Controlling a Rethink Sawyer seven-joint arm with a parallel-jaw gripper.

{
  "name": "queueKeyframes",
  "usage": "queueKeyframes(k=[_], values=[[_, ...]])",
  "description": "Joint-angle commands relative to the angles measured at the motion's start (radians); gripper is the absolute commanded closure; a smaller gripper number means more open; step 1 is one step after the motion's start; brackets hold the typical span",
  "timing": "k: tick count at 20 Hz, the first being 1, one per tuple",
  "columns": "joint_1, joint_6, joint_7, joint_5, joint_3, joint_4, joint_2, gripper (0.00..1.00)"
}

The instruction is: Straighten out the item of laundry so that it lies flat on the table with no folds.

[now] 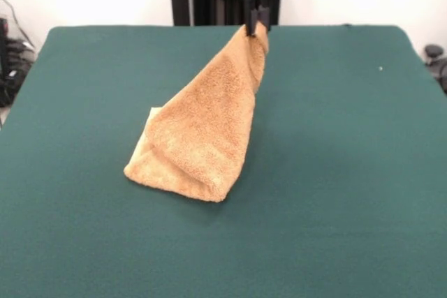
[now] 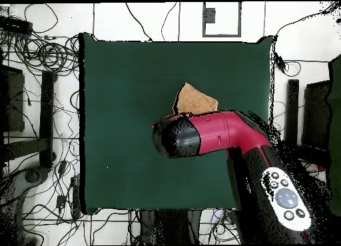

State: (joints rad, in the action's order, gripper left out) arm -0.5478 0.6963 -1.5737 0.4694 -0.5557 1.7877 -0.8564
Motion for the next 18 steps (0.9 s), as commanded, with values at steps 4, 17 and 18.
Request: queueKeyframes(k=[4, 17, 18], values=[[0.050, 0.047, 0.169, 0.046, -0.110, 0.024, 0.062, 1.00], [0.228, -0.022, 0.100, 0.279, -0.044, -0.278, 0.276, 1.00], [0.234, -0.020, 0.103, 0.284, -0.048, -0.291, 0.288, 1.00]])
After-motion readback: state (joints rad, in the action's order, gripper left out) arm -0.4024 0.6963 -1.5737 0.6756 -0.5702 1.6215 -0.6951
